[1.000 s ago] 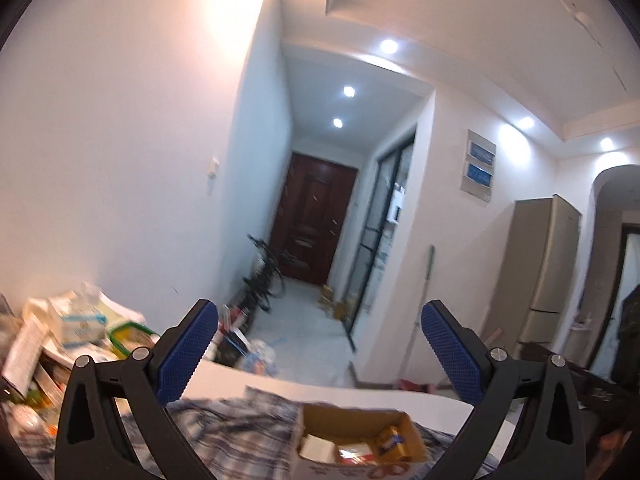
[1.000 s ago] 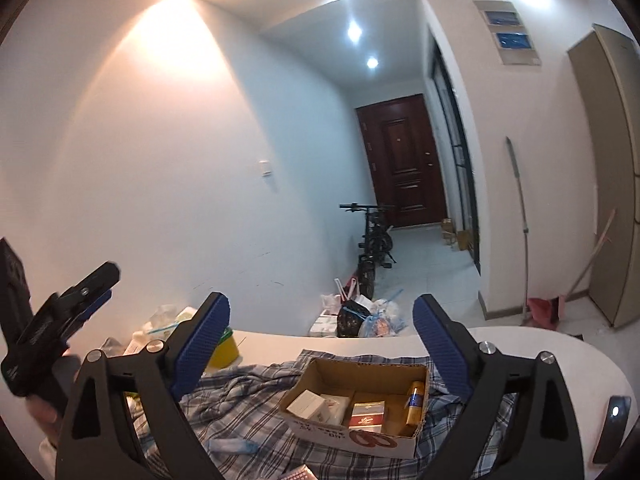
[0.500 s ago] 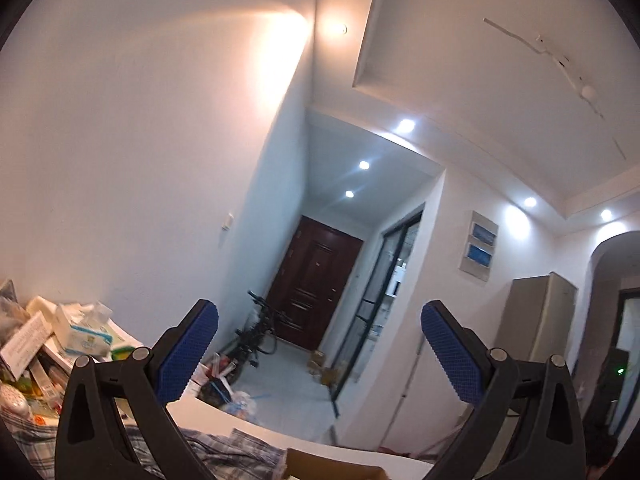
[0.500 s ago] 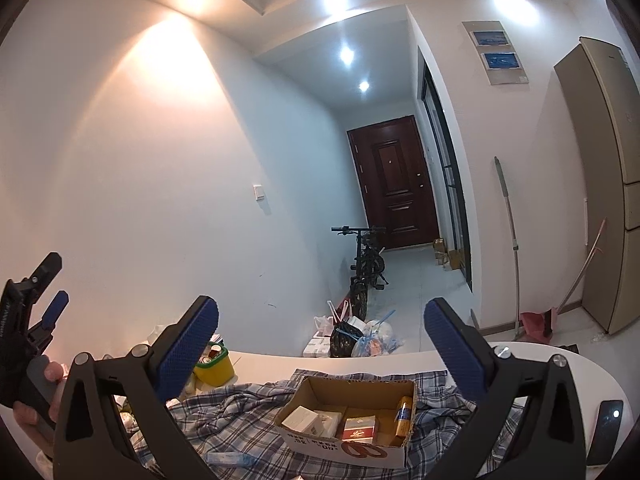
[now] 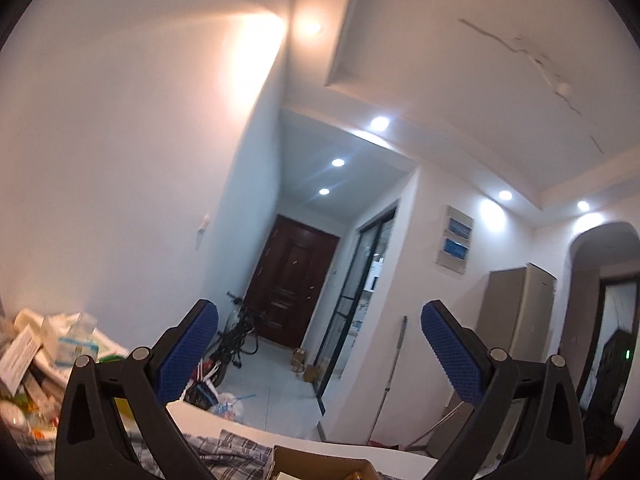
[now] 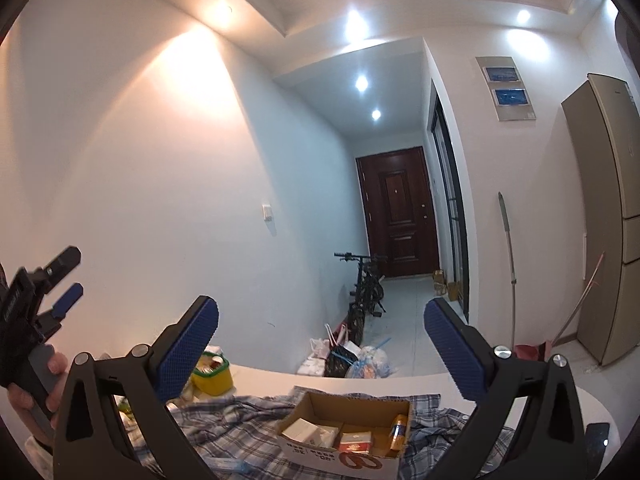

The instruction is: Organize objects

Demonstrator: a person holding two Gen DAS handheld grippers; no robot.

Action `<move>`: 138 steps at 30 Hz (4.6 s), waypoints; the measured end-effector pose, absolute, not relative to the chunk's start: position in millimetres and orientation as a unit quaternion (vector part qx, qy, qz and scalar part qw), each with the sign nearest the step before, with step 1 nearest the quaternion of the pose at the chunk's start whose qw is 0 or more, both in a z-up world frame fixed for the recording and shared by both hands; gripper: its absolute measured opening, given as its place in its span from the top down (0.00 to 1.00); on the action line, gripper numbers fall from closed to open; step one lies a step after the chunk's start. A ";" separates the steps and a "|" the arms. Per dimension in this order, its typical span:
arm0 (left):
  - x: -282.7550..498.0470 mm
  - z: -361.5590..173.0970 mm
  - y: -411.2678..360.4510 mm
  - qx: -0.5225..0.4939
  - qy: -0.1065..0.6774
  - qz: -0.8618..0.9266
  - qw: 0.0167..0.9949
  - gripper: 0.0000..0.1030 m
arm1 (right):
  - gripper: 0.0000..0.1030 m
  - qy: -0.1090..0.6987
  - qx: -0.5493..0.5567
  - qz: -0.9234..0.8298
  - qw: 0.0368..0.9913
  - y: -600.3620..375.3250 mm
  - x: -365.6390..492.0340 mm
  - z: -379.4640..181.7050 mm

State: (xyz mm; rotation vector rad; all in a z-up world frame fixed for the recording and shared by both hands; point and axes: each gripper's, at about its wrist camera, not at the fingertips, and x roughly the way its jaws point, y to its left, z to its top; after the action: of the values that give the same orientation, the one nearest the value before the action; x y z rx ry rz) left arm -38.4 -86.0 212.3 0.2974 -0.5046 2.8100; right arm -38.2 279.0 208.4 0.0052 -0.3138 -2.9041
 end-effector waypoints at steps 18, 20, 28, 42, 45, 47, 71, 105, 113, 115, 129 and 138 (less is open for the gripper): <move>27.7 192.8 -31.8 0.144 -0.081 0.983 0.084 0.00 | 0.00 -0.092 0.029 -0.986 0.133 256.3 -21.4 200.3; 26.1 183.0 -44.5 0.114 -0.122 0.983 0.082 0.00 | 0.00 -0.088 0.033 -0.989 0.112 260.5 -18.4 192.4; 23.8 152.3 -44.7 0.085 -0.089 0.987 0.104 0.00 | 0.00 -0.129 0.085 -0.983 0.097 279.3 -39.2 150.3; -22.8 79.2 -1.2 -0.041 -0.056 0.986 0.153 0.00 | 0.00 -0.052 0.143 -0.987 0.045 260.9 -92.8 64.3; -40.5 57.1 15.1 -0.083 -0.018 0.986 0.146 0.00 | 0.00 -0.011 0.122 -0.992 0.020 249.1 -96.9 51.2; -50.6 44.9 16.7 -0.097 -0.009 0.986 0.136 0.00 | 0.00 -0.013 0.143 -0.988 0.048 247.7 -100.4 42.1; -113.9 -19.8 32.6 -0.244 0.043 0.960 0.130 0.00 | 0.00 -0.046 0.233 -0.969 0.069 268.3 -125.8 4.2; -127.5 -32.1 29.0 -0.296 0.009 0.942 0.155 0.45 | 0.00 -0.033 0.254 -0.965 0.053 266.7 -123.8 7.8; -114.4 -26.0 39.8 -0.253 0.054 0.954 0.150 0.45 | 0.00 -0.099 0.349 -0.927 0.094 277.9 -123.5 -9.0; -115.1 -25.3 35.6 -0.253 0.043 0.956 0.141 0.45 | 0.04 -0.088 0.369 -0.922 0.077 277.0 -124.1 -18.9; -113.4 -25.7 35.3 -0.249 0.043 0.959 0.125 0.44 | 0.20 -0.073 0.472 -0.870 0.118 250.9 -130.2 -85.5; -107.3 -22.5 37.1 -0.233 0.044 0.960 0.148 0.44 | 0.47 -0.057 0.433 -0.894 0.096 250.0 -120.3 -76.9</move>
State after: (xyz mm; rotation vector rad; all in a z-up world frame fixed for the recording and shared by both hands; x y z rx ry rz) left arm -107.3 37.1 -22.5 -0.6706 0.1257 2.7623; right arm -120.3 250.0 -76.9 1.2842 -0.1683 -2.6506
